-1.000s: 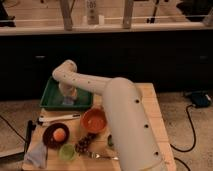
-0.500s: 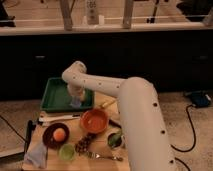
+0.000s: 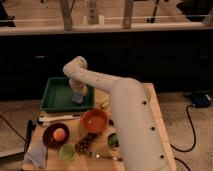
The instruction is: Wipe tray with sponge
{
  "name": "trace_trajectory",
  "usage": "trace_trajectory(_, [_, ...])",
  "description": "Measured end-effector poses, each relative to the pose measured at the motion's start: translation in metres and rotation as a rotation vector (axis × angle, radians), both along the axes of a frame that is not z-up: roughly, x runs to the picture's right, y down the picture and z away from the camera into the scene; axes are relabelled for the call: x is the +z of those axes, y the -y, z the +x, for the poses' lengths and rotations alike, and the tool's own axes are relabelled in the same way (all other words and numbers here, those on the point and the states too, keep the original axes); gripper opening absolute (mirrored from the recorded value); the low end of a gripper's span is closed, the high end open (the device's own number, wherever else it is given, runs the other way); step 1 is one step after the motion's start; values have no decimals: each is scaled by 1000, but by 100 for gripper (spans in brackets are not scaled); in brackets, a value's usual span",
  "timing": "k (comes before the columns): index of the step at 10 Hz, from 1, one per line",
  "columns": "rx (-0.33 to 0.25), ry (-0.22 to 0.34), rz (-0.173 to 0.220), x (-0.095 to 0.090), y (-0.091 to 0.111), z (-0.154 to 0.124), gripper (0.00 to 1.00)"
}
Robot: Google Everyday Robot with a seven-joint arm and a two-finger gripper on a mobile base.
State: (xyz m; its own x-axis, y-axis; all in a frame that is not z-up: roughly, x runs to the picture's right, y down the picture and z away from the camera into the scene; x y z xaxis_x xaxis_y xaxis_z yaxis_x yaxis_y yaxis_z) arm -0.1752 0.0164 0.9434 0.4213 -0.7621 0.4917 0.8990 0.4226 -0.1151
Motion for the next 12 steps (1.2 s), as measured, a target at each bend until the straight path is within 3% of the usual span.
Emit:
trace_trajectory(4, [-55, 38, -6, -2, -5, -32, 1])
trace_trajectory(6, [-97, 80, -12, -14, -22, -56, 1])
trace_trajectory(9, [-100, 92, -9, -27, -39, -49, 1])
trace_trajectory(12, [-45, 56, -13, -31, -48, -14, 1])
